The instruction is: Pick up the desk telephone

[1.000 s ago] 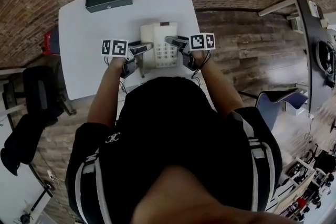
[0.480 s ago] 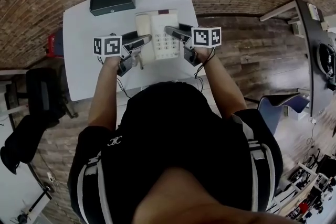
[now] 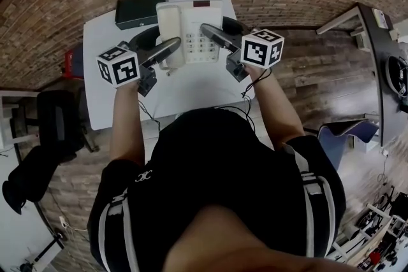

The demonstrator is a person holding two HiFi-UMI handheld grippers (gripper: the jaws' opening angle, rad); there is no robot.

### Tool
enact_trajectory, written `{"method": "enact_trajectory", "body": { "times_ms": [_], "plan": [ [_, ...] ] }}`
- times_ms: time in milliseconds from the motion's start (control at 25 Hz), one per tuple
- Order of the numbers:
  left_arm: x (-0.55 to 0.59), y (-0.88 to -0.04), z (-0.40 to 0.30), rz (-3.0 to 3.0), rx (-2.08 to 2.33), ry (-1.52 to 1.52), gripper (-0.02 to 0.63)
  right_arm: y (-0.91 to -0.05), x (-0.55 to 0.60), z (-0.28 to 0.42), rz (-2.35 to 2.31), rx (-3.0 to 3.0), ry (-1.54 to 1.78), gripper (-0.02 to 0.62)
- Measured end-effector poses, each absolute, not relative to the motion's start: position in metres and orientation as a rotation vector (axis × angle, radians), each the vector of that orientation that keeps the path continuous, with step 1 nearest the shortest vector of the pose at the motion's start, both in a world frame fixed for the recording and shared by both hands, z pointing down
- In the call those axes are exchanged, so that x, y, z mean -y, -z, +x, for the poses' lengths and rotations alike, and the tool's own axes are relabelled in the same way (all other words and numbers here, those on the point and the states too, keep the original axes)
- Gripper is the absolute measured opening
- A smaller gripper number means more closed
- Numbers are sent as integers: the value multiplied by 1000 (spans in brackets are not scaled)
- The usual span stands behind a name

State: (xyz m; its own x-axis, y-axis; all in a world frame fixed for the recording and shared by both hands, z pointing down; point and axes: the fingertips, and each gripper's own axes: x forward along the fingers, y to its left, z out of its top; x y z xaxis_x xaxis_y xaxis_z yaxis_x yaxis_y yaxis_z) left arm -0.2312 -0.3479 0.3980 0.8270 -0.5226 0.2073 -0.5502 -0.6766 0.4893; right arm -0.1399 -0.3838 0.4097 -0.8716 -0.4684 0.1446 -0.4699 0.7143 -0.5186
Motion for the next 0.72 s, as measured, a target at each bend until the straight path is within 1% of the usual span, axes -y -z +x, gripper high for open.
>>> {"method": "enact_trajectory", "body": {
  "times_ms": [160,320,720],
  "plan": [
    [341,-364,-233,2598,836,-21,351,-371,378,-141,830,3003,-666,230],
    [332,-344,-231,2701,872,0,350,-351,369,-139,841,3063,-548,230],
    [326,-358,-230,2689,861,-27,347,-364,362,-137,862,3039,-555,232]
  ]
}}
